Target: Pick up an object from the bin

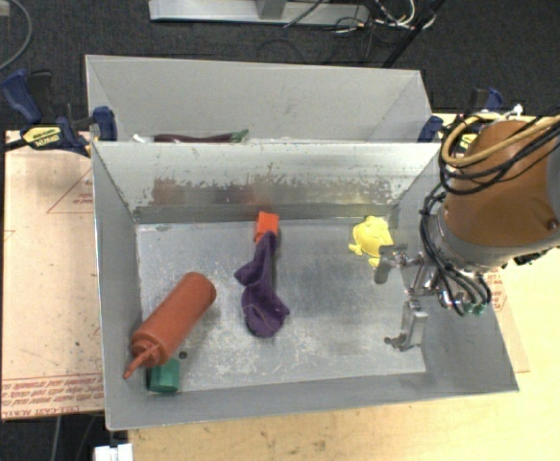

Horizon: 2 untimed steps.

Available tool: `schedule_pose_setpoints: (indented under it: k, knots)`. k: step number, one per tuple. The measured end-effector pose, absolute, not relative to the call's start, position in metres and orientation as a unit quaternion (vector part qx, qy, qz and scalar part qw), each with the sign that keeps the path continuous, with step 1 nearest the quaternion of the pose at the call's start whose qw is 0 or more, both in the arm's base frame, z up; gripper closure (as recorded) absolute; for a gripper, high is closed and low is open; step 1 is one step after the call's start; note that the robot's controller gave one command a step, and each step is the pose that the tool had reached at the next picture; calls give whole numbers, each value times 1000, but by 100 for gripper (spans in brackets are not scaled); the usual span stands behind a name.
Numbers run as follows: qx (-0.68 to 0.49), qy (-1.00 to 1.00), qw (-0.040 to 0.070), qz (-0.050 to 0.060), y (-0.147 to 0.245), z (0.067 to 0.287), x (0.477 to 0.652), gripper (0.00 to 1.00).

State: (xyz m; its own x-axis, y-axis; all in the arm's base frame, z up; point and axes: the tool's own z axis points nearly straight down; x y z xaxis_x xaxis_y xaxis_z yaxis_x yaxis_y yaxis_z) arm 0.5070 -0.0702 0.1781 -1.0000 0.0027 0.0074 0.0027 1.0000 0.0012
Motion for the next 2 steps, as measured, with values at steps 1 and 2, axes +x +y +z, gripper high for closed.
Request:
schedule_pose_setpoints:
  k: [1, 2]
  knots:
    - [0, -1000, 0, 0, -70, 182, 508, 0]
    - [17, -1000, 0, 0, -38, 145, 521, 0]
